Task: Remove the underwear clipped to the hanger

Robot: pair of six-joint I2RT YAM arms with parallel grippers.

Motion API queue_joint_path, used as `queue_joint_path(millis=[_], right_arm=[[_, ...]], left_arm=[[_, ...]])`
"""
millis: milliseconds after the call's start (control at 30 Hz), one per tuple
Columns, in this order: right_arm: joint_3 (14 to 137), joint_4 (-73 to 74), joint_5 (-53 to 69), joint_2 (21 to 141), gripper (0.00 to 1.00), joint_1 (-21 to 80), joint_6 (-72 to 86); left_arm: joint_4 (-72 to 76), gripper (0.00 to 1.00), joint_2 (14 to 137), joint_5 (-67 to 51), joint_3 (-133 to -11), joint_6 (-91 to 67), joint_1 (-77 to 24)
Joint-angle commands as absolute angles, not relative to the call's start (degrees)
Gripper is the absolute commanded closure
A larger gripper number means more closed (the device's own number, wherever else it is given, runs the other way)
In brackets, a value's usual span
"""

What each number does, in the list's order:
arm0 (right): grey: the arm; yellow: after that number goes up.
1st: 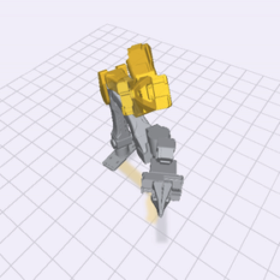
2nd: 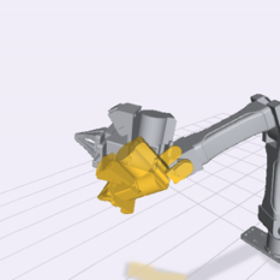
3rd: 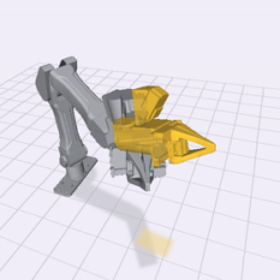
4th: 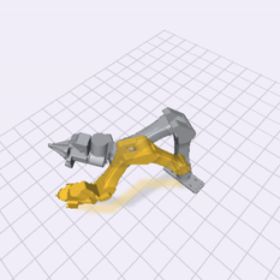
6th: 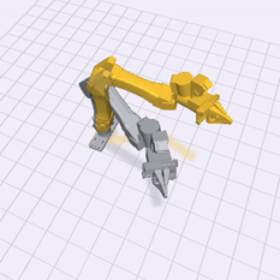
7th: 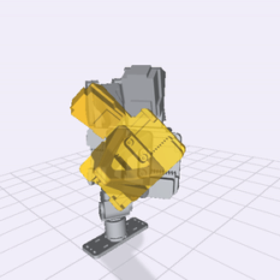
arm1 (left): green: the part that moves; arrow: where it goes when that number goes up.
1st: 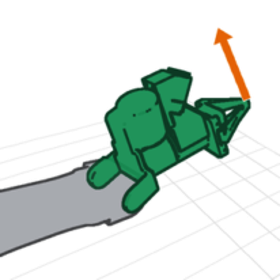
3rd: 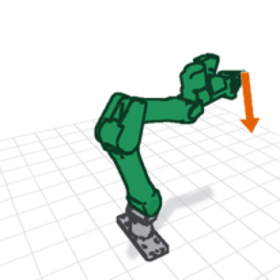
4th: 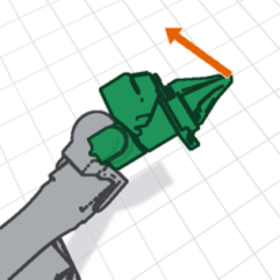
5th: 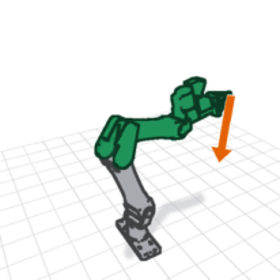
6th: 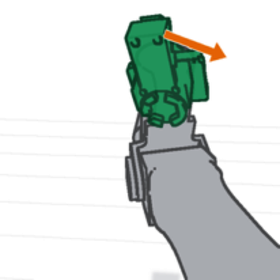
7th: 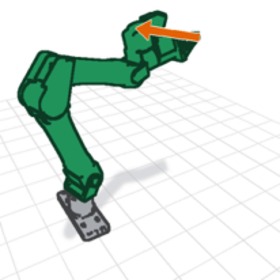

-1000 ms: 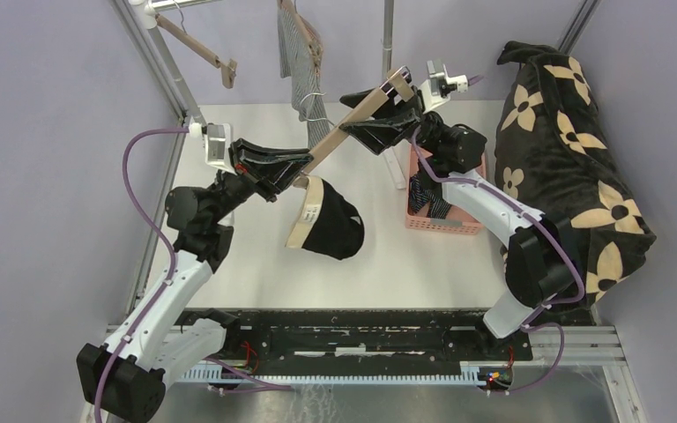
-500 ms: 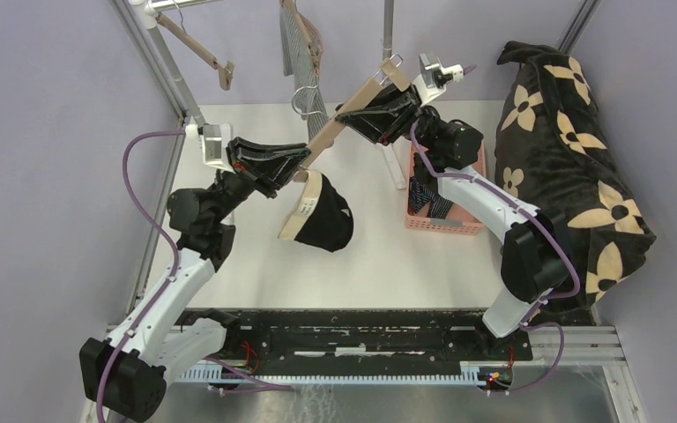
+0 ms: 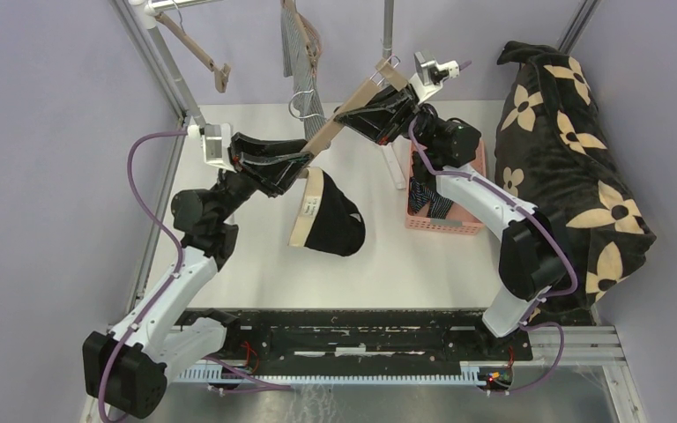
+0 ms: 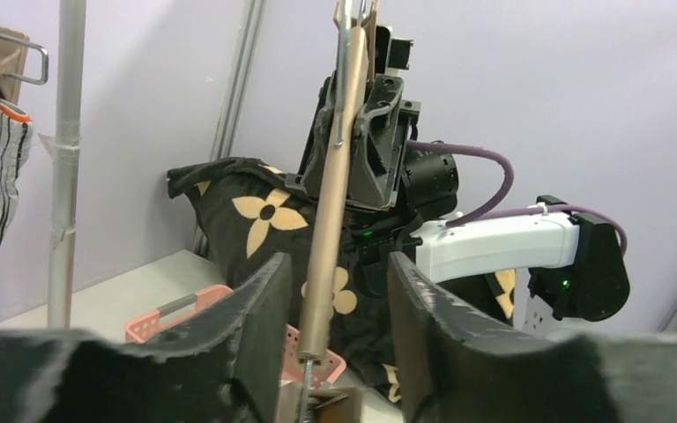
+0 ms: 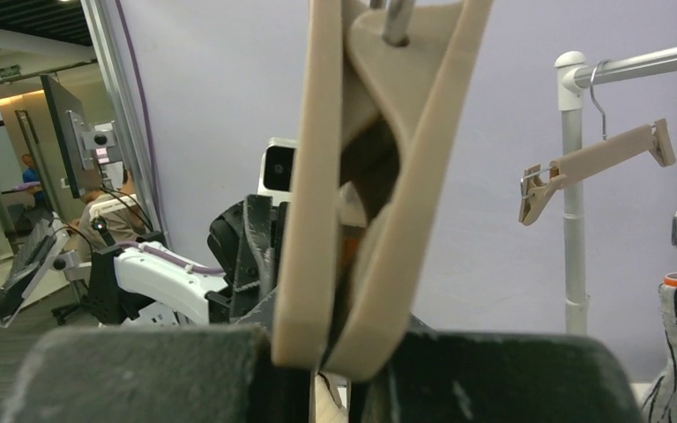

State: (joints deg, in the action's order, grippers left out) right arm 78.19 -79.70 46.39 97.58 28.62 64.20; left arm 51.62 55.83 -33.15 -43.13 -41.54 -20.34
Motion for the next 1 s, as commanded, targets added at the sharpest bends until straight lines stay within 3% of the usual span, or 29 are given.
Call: queue_joint_path(millis=[0,200,433,633,733,800,900,933,967], right_arm=[[80.6,-82.66,47.1,98.13,0.99,28.43,62.25],[80.75,-82.66,47.29,97.96,0.99,28.52,62.3],[81.99,-81.93,47.67,97.47,0.99,28.42,62.97],[82.0,-81.18,47.47,97.34,0.99,28.42,63.13],[82.33,-80.53,47.37,97.58,0.99,28.5,63.02],[82.27,-80.24,47.31,97.56,0.99,28.41,63.02],[82.14,-79.66,47.28,97.56,0.99,28.44,62.59],[82.1,-79.53,47.25,97.52,0.99,28.44,62.51],[82.05,-79.46,47.28,97.48,0.99,28.41,62.44]], left_arm=[[53.41,0.42,53.13,-30.54,-43.27,-42.41,-20.56],[44.51,0.18,48.38,-26.96,-43.66,-34.46,-20.57],[27.06,0.15,46.19,-26.75,-46.14,-22.94,-20.56],[25.75,0.17,46.81,-29.11,-45.85,-21.19,-20.57],[25.31,0.31,47.23,-30.38,-46.04,-20.55,-20.57],[25.1,0.49,47.64,-31.31,-46.43,-20.19,-20.57],[25.05,0.88,49.24,-33.88,-47.52,-20.45,-20.53],[25.05,0.96,49.65,-34.26,-47.77,-20.74,-20.52],[25.36,0.97,49.85,-34.62,-47.86,-21.01,-20.53]])
